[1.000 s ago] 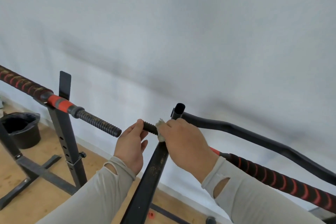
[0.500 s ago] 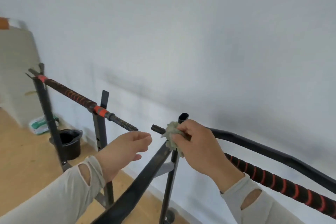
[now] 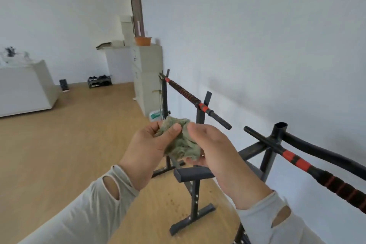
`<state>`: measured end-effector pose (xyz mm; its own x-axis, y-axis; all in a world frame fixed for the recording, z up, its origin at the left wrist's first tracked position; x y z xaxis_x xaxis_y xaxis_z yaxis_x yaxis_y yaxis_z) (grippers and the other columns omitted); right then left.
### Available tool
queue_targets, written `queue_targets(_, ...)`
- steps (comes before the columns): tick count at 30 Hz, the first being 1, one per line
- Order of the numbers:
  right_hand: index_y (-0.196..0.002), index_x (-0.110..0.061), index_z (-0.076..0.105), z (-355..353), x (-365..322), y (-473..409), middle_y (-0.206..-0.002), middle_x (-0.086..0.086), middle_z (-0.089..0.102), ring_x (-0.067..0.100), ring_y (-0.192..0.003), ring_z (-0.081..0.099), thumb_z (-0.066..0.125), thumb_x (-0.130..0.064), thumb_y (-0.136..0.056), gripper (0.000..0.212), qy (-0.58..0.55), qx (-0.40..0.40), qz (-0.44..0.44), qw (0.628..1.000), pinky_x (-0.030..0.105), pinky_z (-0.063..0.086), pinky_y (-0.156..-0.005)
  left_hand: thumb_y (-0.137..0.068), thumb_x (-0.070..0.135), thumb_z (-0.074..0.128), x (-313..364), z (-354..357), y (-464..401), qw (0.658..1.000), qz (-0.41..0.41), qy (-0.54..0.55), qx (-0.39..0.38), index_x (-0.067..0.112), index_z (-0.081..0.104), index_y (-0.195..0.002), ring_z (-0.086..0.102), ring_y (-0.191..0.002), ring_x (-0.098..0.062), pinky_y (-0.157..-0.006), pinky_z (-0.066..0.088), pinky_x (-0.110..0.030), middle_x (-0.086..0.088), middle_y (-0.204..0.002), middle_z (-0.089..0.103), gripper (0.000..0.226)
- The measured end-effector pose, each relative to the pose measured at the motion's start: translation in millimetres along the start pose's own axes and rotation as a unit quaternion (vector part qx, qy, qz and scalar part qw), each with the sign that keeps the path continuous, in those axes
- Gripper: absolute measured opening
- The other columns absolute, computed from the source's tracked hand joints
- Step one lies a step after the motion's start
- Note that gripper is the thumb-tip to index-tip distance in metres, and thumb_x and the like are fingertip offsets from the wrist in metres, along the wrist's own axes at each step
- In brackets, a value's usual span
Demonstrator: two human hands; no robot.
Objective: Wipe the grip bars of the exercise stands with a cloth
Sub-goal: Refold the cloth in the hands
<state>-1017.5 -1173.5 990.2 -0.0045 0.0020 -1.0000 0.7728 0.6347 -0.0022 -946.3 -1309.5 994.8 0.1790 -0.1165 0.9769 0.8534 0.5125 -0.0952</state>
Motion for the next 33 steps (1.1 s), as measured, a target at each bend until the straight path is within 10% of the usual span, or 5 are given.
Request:
queue_targets(5,-0.102,-0.026,0.074,39,-3,2,-0.095,-0.007,0.078,0.012,-0.091,0.075,0.069,-0.036,-0.097,0.012,0.083,-0.006,-0.048,0.995,0.041,0.062,-0.088,-0.081,0.031,0.071,6,-46,21,0.998,0.001,0.042,0.05,0.003,0.067,-0.114,0.074,-0.097,-0.032,-0.081,0.062,-0.041,-0.018,-0.108,0.076,0.043)
queue_targets(12,-0.122,-0.012,0.071,96,30,-14,-0.118,0.009,0.076,0.028,-0.112,0.071,0.054,-0.024,-0.104,0.028,-0.261,-0.029,0.083,0.961,0.037,0.059,-0.078,-0.086,0.014,0.068,-8,-99,36,0.984,-0.018,0.17,0.053,0.007,0.063,-0.113,0.071,-0.092,-0.025,-0.074,0.062,-0.033,-0.017,-0.109,0.073,0.028)
queue_targets(19,-0.097,-0.02,0.08,163,37,-41,-0.114,0.021,0.073,0.03,-0.093,0.069,0.07,-0.035,-0.094,0.018,-0.105,-0.05,0.062,0.991,0.044,0.052,-0.079,-0.068,0.072,0.072,14,-182,19,0.98,0.001,-0.198,0.026,0.025,0.064,-0.122,0.069,-0.096,-0.006,-0.086,0.052,-0.028,0.007,-0.109,0.074,0.072)
queue_targets(25,-0.129,-0.006,0.065,244,44,-71,-0.127,0.028,0.067,0.048,-0.117,0.064,0.078,-0.034,-0.083,0.056,-0.177,-0.071,0.062,0.98,0.073,0.04,-0.106,-0.092,0.032,0.071,13,-253,-12,0.997,-0.068,-0.029,-0.02,-0.003,0.064,-0.104,0.063,-0.076,-0.028,-0.066,0.052,-0.036,-0.019,-0.091,0.069,0.038)
queue_targets(33,-0.116,-0.006,0.068,333,56,-107,-0.103,0.017,0.077,0.027,-0.09,0.07,0.069,-0.007,-0.089,0.027,-0.229,0.018,0.049,0.972,0.044,0.053,-0.081,-0.094,0.012,0.066,2,-359,-25,0.98,-0.037,-0.166,0.107,0.021,0.064,-0.107,0.067,-0.076,-0.016,-0.06,0.057,-0.033,-0.006,-0.098,0.073,0.016)
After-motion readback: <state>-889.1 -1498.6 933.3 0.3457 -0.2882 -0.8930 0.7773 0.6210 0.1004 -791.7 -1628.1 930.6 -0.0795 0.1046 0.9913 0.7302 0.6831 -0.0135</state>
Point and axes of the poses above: each hand's wrist, its own y-axis away from the middle knuckle, its own z-axis out of the palm, x = y × z, the point moved 7 cm from there along -y, towards the middle knuckle
